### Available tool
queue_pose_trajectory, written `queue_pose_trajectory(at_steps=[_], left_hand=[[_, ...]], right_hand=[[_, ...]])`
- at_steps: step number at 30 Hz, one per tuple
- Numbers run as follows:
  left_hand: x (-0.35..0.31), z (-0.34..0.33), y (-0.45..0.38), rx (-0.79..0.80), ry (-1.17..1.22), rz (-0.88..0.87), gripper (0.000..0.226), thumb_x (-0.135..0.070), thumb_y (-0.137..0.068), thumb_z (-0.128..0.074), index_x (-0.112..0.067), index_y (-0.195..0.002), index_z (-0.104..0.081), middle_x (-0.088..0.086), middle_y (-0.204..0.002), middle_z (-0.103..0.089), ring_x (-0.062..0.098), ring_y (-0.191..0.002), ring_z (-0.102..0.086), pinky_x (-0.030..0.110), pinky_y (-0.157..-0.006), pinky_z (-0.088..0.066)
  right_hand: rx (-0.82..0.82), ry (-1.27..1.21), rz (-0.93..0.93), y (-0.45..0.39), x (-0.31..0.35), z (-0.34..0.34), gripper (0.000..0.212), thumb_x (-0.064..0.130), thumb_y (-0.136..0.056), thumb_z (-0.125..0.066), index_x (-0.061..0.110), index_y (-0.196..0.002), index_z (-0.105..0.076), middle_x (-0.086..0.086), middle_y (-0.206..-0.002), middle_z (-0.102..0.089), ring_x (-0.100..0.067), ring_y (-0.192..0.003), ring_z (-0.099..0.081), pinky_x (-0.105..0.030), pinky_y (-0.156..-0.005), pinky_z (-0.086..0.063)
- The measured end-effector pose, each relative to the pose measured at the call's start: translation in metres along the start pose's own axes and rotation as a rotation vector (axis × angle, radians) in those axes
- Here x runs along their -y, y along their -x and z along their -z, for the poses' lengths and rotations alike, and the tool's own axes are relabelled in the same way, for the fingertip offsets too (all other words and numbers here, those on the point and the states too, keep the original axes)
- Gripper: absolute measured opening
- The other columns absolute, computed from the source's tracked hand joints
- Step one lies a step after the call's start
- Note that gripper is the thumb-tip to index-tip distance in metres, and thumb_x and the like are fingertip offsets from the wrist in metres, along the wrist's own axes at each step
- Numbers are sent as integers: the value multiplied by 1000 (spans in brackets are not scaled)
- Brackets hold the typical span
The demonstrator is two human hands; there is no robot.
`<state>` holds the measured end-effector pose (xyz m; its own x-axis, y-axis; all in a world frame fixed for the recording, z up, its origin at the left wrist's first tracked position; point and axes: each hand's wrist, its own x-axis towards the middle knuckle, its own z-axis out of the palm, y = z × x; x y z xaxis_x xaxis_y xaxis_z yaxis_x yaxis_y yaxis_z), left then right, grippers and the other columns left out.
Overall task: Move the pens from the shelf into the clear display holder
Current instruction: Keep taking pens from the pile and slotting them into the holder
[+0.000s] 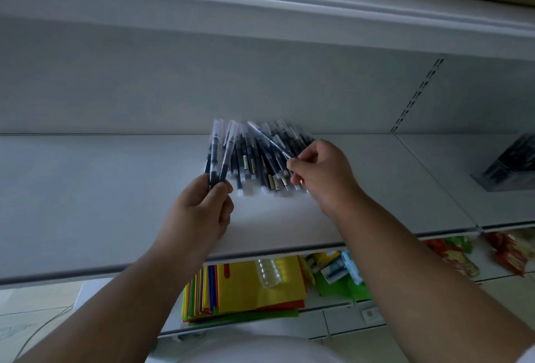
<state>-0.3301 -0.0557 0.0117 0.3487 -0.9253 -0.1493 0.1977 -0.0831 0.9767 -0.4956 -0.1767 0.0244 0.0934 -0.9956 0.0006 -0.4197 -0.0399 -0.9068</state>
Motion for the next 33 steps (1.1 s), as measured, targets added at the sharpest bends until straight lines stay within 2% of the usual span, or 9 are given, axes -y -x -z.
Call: queue_pose_trajectory(at_steps=[4, 7, 9, 10, 14, 20, 25, 29, 33], left_hand=[[3, -15, -1, 25, 26, 3, 23, -7, -102, -40, -11, -83, -52, 0, -62, -44, 9, -46, -32, 23, -42, -26], [7, -32, 1, 53, 53, 29, 21, -5, -102, -39, -9, -95, -58, -5, -59, -38, 8, -46, -26, 22, -42, -20], [9, -48, 4, 86, 61, 37, 21, -4, -102, -38, -9, -103, -59, -5, -58, -36, 9, -47, -24, 23, -42, -18], [10, -58, 5, 103, 57, 41, 21, -5, -102, -38, -9, -105, -59, -4, -59, -36, 10, -47, -24, 23, -42, -19], [15, -111, 10, 150, -47, 29, 24, -3, -100, -40, -13, -109, -59, 3, -64, -52, 17, -49, -36, 29, -48, -29], [37, -226, 40, 296, -24, 76, 24, 1, -98, -39, -12, -101, -58, -1, -58, -45, 13, -44, -27, 22, -42, -22], [61, -341, 78, 426, -41, 62, 20, -18, -105, -41, -11, -93, -55, -5, -52, -33, 10, -42, -22, 23, -41, -19], [81, -425, 104, 504, -93, 7, 26, -23, -105, -41, -16, -82, -52, -6, -53, -36, 10, -43, -26, 25, -41, -24], [97, -486, 113, 542, -217, -35, 32, -33, -103, -45, -24, -74, -53, -3, -58, -41, 16, -50, -32, 32, -50, -29]], right_hand=[[62, -699, -207, 10, 4, 21, 24, -4, -89, -54, 12, -74, -45, -12, -65, -63, -14, -47, -51, -22, -43, -25], [95, -926, -259, 18, -1, 45, 26, 1, -92, -53, 14, -70, -49, -9, -66, -62, -14, -50, -48, -20, -42, -26], [134, -983, -283, 26, -8, 63, 13, 11, -91, -59, 15, -79, -59, -7, -72, -64, -13, -53, -49, -20, -42, -27], [151, -1000, -289, 31, -12, 74, 4, 14, -90, -61, 14, -86, -62, -6, -76, -65, -12, -55, -50, -21, -41, -27], [184, -1031, -258, 56, -30, 126, 29, 17, -85, -60, 7, -112, -64, -2, -78, -67, -10, -60, -50, -19, -42, -24], [117, -1004, -193, 98, -78, 231, 17, 4, -76, -53, 14, -89, -56, -10, -78, -68, -13, -58, -50, -24, -46, -18], [-110, -729, -163, 120, -125, 346, 27, -13, -89, -39, 14, -87, -42, -16, -74, -65, -16, -48, -41, -25, -41, -17], [-284, -567, -116, 131, -157, 431, 15, 10, -102, -40, 12, -88, -41, -16, -73, -64, -19, -46, -38, -26, -40, -20], [-313, -550, -94, 128, -175, 494, 37, 33, -106, -25, 12, -81, -43, -18, -69, -63, -21, -41, -37, -25, -37, -21]])
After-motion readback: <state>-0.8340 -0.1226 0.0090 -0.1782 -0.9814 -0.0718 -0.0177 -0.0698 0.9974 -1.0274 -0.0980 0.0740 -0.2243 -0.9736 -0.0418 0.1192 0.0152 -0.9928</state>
